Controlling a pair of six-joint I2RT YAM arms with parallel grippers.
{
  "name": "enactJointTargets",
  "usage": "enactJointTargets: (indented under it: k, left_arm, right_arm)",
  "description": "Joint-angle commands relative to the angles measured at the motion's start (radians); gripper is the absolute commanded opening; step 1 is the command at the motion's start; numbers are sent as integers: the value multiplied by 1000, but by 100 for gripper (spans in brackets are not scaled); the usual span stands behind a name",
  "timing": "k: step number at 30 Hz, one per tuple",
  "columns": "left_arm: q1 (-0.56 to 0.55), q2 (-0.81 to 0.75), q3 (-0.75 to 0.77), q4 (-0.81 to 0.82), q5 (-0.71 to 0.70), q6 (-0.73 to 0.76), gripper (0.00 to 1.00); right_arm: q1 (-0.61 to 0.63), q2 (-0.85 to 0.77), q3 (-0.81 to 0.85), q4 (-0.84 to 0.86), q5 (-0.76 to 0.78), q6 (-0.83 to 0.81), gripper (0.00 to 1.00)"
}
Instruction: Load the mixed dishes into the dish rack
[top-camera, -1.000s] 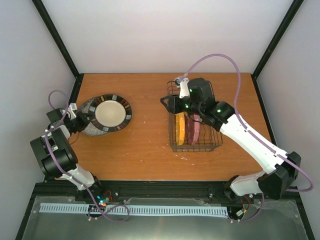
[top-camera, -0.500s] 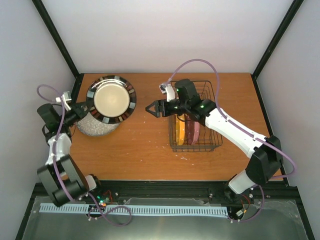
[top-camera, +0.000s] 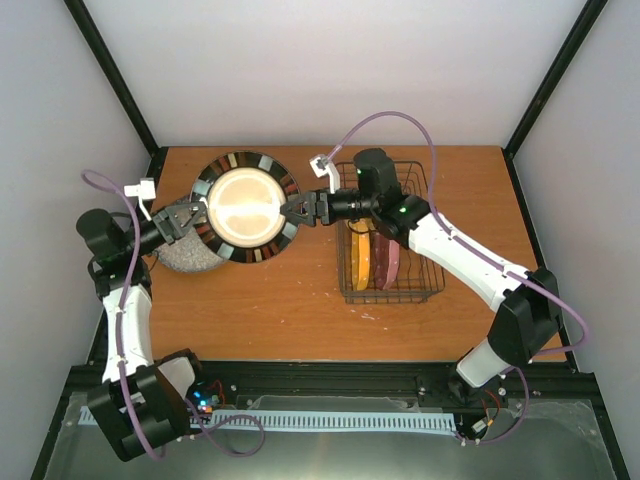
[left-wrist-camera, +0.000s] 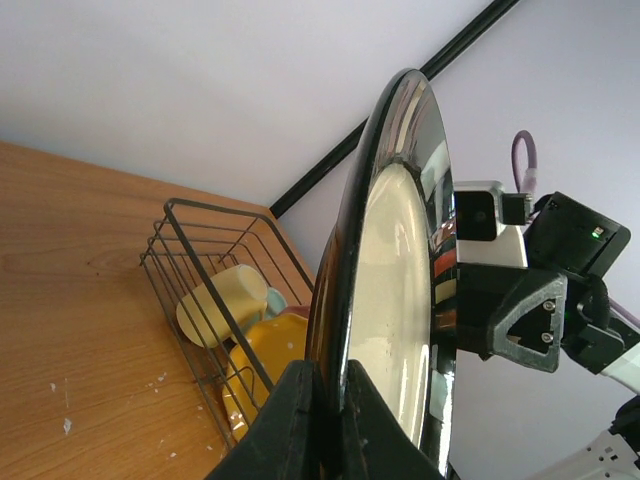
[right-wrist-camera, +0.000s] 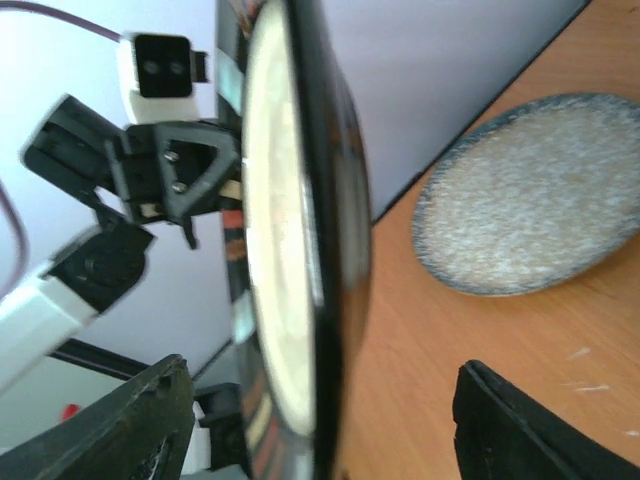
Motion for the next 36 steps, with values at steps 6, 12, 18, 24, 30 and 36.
enactJointTargets:
  k: [6,12,18,24,30,36]
  left_arm:
    - [-31,-44,33,73,-6,-89,1]
    - [-50,-35,47,10,-39,-35,1]
    - [-51,-17,127,-228,-129,137,14]
    - [-50,-11,157,-307,-201,216,52]
    - [-51,-12,188,-401,-302,306,87]
    - [-51,-78,249,-434,-471,336,100]
  right_arm:
    - [26,80,77,162,-254,92,5]
    - [31,38,53,184,-235,90,3]
    - [22,2,55,173,-172,113,3]
    - [14,-26,50,126,-78,110,3]
    - [7,-41,26,105,-16,117,3]
    - [-19,-79,41,17,129,91,3]
